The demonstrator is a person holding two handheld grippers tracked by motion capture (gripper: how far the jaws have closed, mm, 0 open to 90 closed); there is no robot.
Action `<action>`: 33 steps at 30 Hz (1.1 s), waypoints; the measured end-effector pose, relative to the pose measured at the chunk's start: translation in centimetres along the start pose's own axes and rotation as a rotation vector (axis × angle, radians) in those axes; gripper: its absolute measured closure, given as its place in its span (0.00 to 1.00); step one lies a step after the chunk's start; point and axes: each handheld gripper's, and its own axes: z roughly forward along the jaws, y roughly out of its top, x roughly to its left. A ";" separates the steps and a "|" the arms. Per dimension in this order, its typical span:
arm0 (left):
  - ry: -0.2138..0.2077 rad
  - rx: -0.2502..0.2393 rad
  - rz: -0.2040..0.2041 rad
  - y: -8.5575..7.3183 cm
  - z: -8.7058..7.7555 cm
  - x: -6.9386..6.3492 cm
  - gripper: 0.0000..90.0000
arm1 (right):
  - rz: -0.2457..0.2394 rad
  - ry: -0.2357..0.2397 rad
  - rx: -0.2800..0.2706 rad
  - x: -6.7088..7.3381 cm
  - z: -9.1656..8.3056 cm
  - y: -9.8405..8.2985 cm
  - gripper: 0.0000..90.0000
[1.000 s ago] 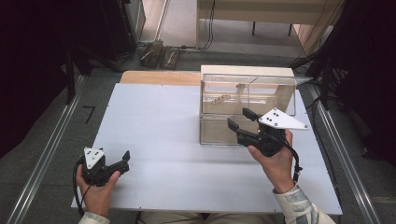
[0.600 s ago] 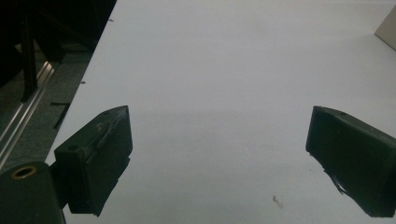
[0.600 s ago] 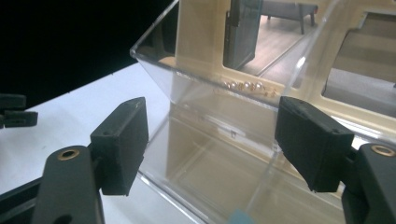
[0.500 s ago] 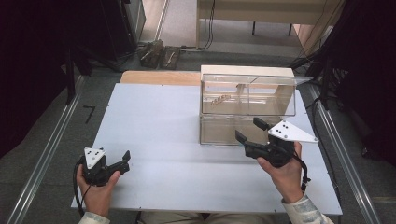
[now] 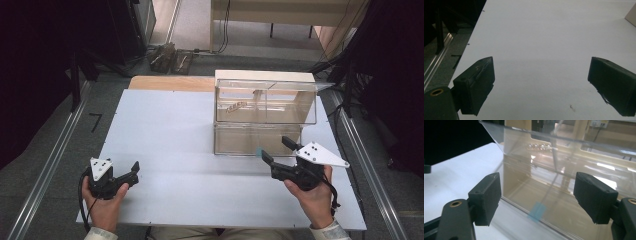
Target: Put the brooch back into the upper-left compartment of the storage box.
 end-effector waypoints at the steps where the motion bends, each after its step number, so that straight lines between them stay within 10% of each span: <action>1: -0.001 0.000 0.000 0.0 0.0 0.0 0.07 | 0.004 -0.006 0.006 -0.1 -0.1 -0.3 0.23; 33: 0.003 -0.001 0.006 0.0 0.0 -0.1 0.07 | 0.098 -0.199 0.143 -5.2 -3.1 -6.6 0.22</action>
